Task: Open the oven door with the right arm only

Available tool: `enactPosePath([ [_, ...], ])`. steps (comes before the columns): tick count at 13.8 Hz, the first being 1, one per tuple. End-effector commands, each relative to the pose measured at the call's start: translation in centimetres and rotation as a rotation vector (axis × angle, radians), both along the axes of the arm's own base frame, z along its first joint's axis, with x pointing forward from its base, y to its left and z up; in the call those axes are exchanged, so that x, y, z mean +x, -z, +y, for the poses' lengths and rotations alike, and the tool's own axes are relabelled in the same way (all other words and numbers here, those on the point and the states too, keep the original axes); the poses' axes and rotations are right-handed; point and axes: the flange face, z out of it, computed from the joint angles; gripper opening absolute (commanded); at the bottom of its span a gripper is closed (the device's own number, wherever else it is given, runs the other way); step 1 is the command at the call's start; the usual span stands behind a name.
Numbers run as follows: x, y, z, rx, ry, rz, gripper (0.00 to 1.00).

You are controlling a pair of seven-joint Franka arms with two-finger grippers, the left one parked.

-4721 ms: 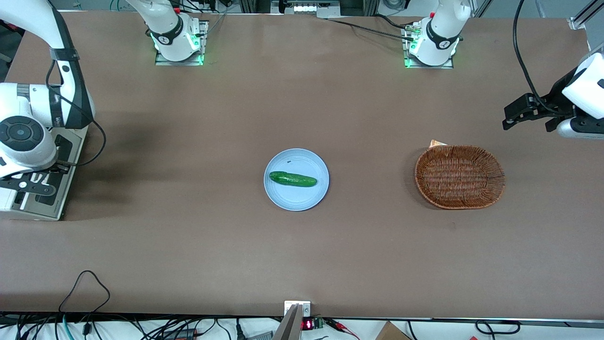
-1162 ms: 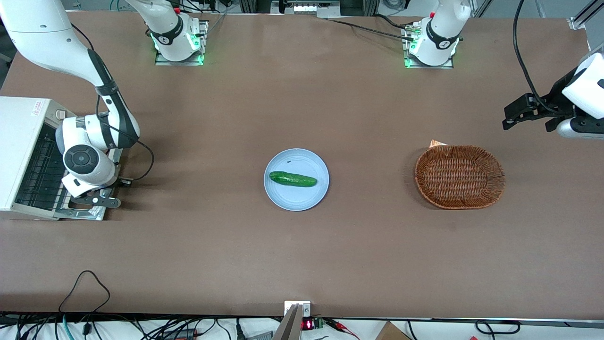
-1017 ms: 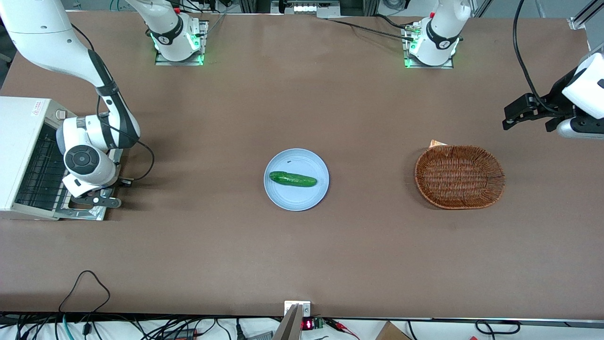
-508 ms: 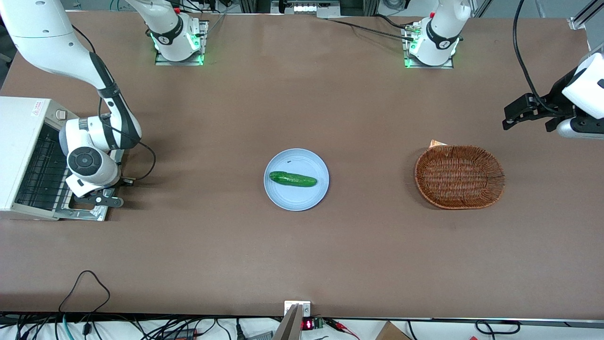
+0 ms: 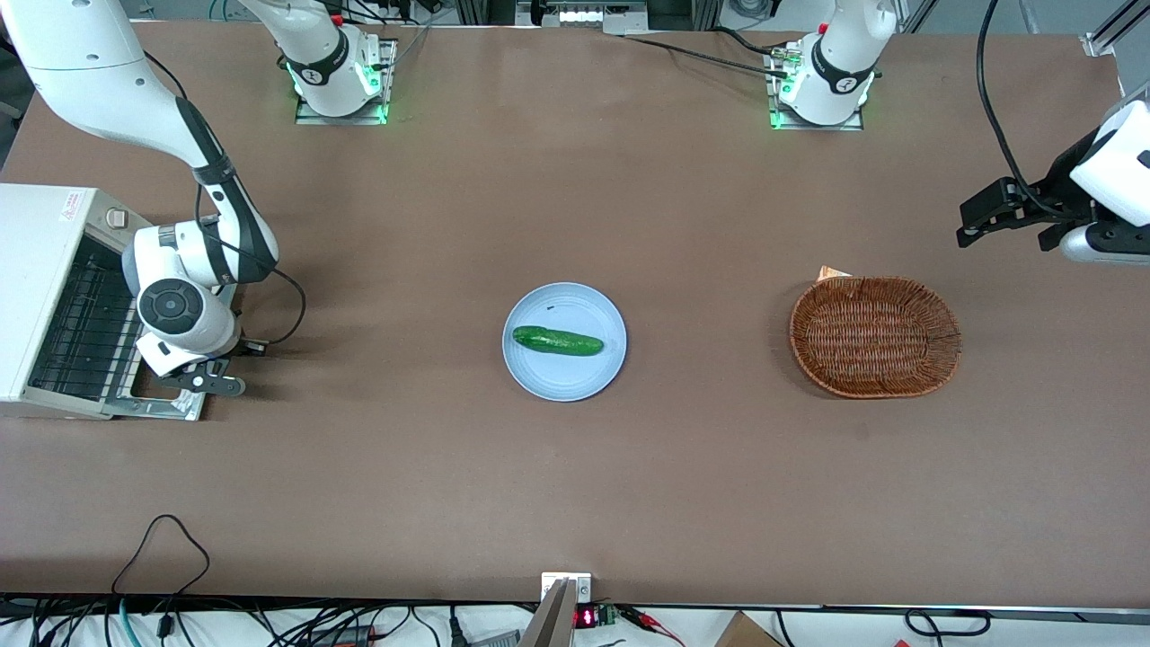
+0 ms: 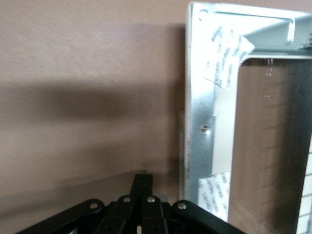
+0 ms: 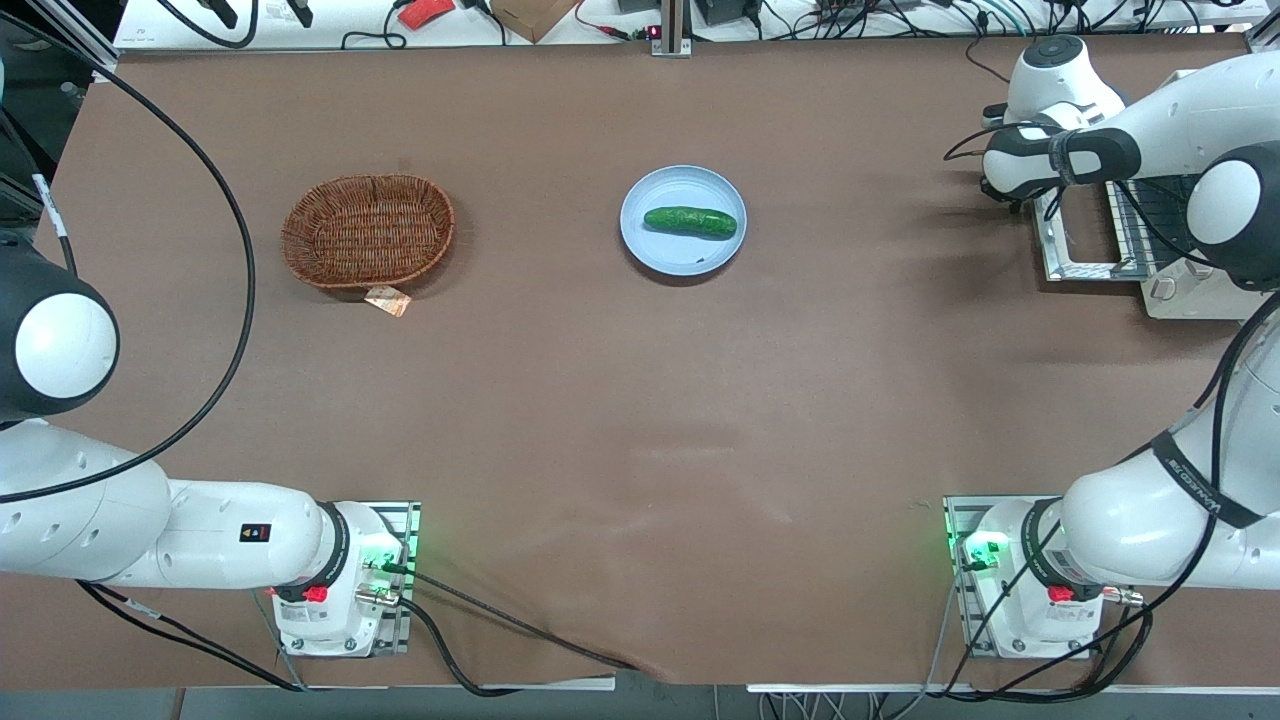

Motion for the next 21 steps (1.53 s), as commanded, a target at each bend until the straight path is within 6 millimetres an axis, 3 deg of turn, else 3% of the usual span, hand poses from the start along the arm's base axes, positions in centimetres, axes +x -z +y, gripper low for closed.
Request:
enactPosePath([
  [1,0.4,-3.8,2.3,0.024,-0.020,-0.040,0.00],
  [4,1.0,-8.7,5.5,0.067,-0.028,-0.104,0.00],
  [7,0.8,-15.6,7.2,0.175,0.067,-0.154,0.00],
  [9,0.1,-19.7,8.4,0.209,0.039,-0.128,0.00],
  [15,-2.3,-33.9,9.1,0.343,-0.001,-0.042,0.03],
  [17,-3.0,-37.3,9.2,0.368,-0.050,0.009,0.13],
  [18,-3.5,-38.6,9.2,0.403,-0.074,0.038,0.19],
  [19,-3.6,-39.5,9.2,0.414,-0.096,0.043,0.38],
  [21,-3.6,-39.8,9.2,0.413,-0.099,0.037,1.00],
])
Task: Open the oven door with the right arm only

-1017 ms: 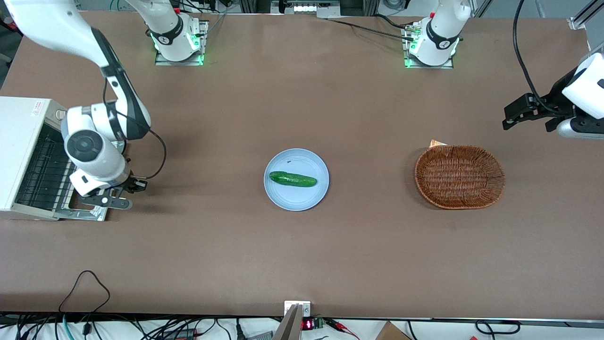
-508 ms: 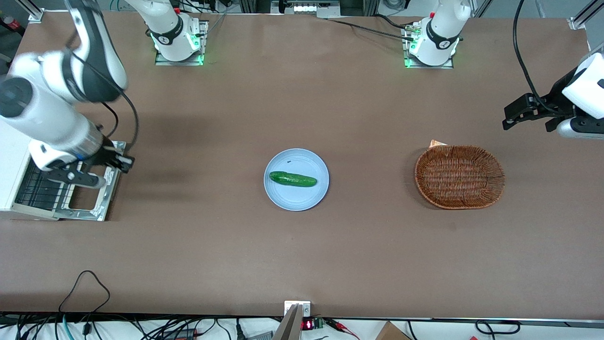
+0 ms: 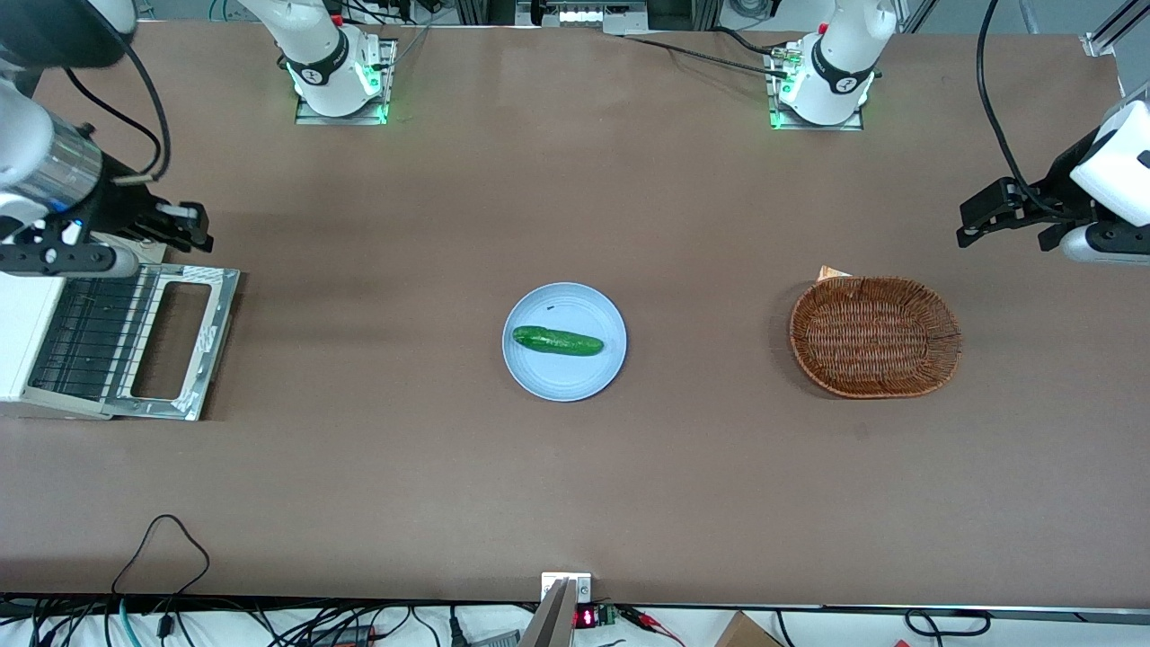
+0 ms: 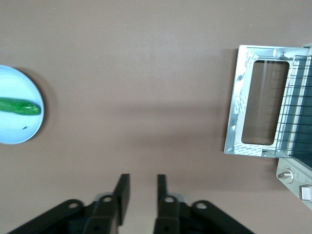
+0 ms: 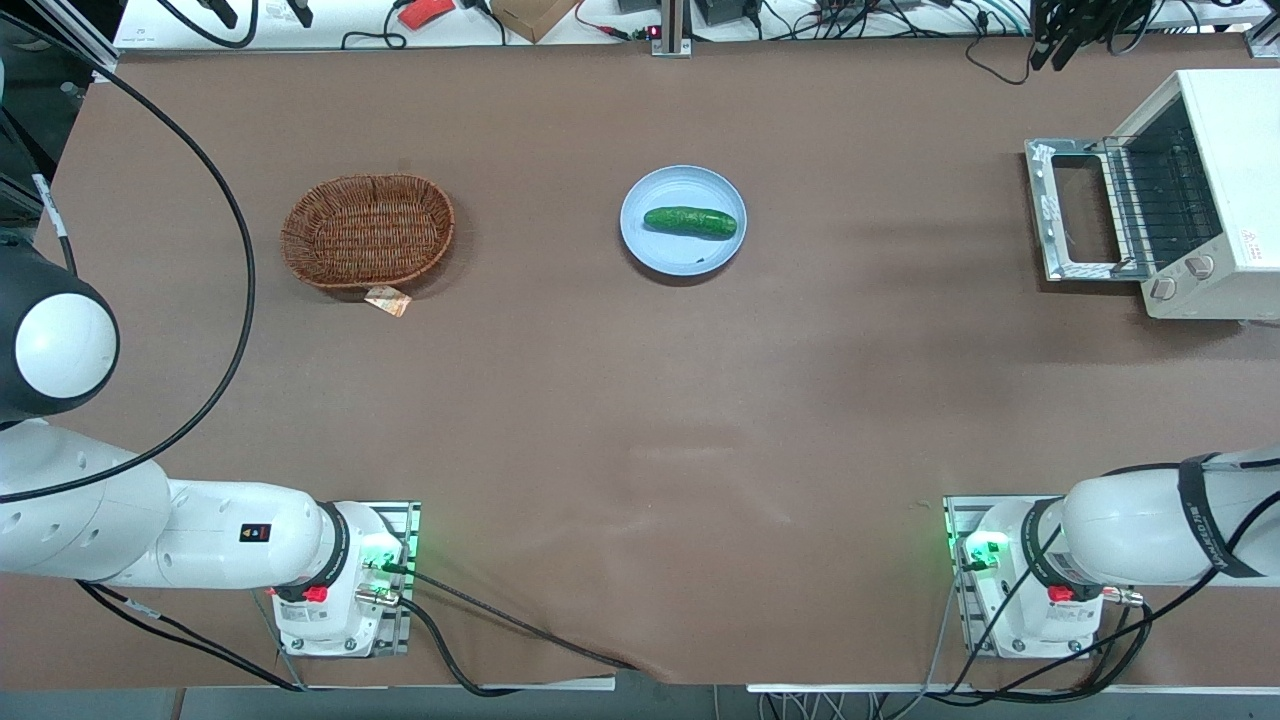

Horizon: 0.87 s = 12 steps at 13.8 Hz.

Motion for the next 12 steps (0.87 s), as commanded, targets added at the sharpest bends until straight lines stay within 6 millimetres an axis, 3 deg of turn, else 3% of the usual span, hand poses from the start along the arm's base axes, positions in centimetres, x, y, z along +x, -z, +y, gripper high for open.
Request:
enactPosePath([
  [1,0.35,-0.26,-0.15,0.018,-0.026,0.011,1.00],
  [12,0.94,-0.07,-0.39,-0.027,-0.040,-0.019,1.00],
])
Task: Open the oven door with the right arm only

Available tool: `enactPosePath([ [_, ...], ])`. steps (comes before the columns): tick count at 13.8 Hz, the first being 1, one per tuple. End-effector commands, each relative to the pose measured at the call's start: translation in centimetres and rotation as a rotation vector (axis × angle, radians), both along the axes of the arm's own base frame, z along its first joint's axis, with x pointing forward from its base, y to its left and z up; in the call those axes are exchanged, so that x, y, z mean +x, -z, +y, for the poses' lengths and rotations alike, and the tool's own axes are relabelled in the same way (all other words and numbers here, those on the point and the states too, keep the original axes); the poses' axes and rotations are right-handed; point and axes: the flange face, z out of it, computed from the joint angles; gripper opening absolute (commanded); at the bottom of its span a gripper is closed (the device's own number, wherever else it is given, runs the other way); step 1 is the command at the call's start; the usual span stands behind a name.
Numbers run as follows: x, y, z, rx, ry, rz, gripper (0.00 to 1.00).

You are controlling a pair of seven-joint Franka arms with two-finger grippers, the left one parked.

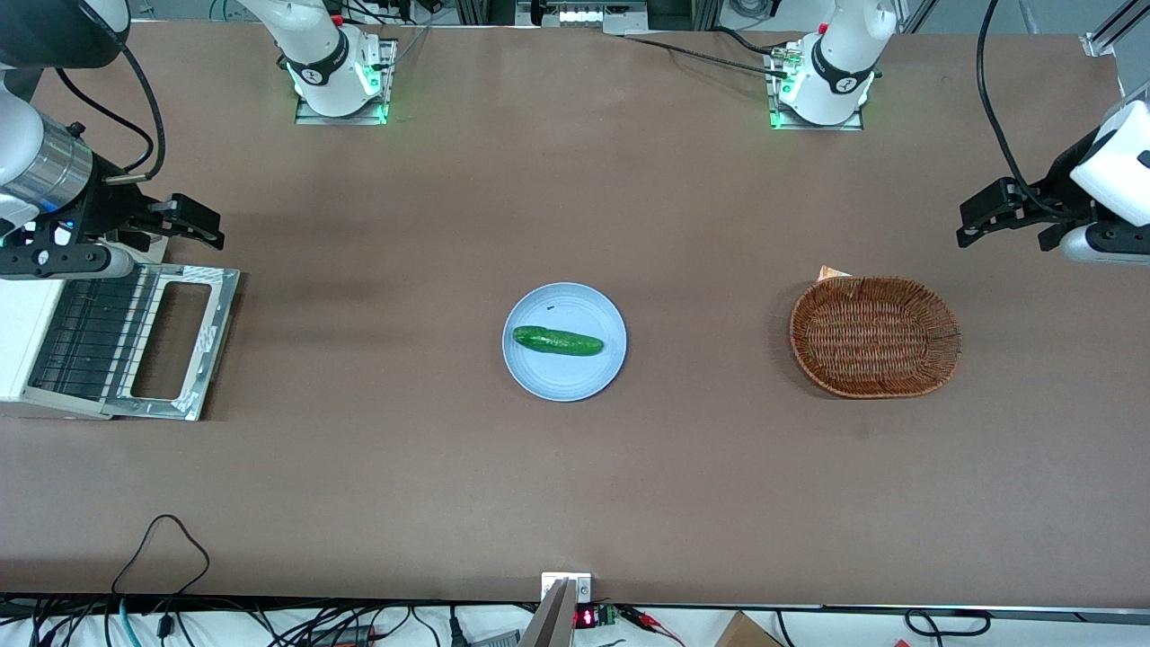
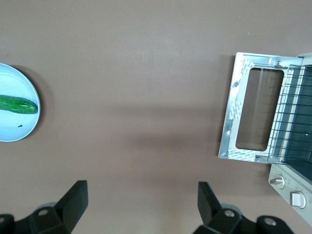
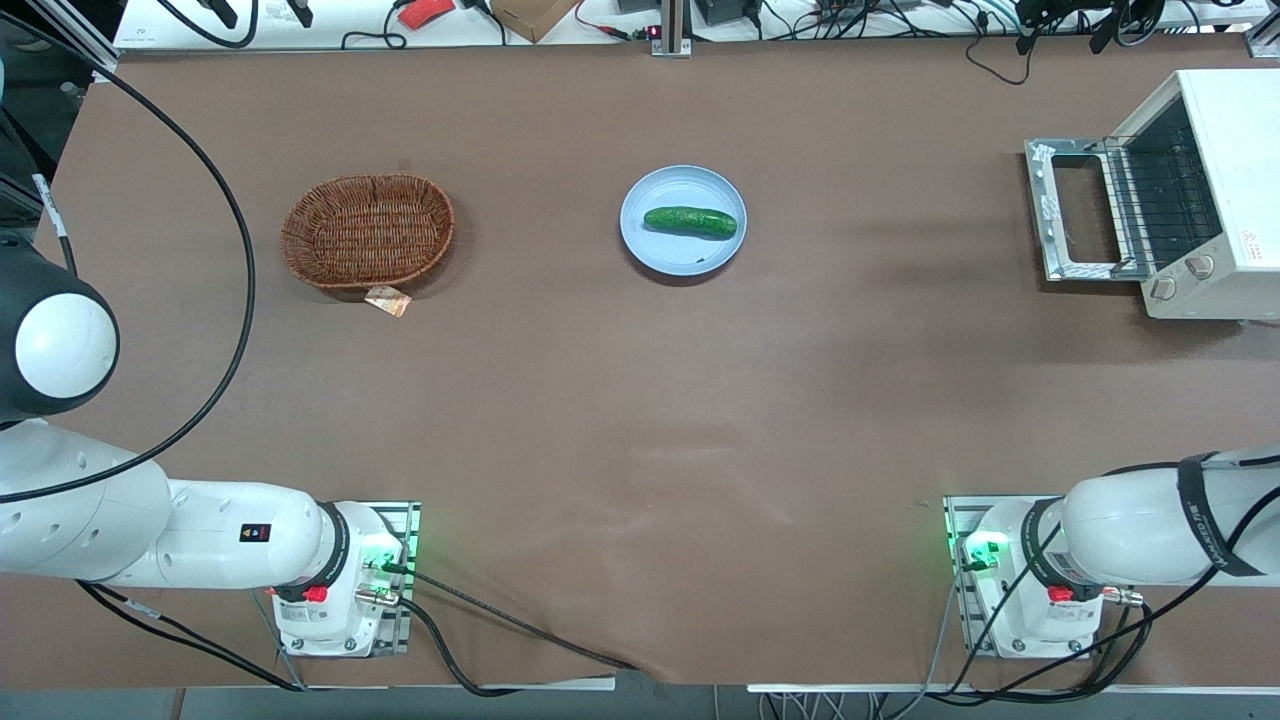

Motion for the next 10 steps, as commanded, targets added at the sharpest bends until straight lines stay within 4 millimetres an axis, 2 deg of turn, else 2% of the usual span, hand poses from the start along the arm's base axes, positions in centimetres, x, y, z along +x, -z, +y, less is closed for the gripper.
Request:
enactPosePath([
  [1,0.42,-0.53,-0.05,-0.011,-0.016,-0.014,1.00],
  [10,0.39,-0.84,0.03,-0.011,-0.018,-0.015,1.00],
])
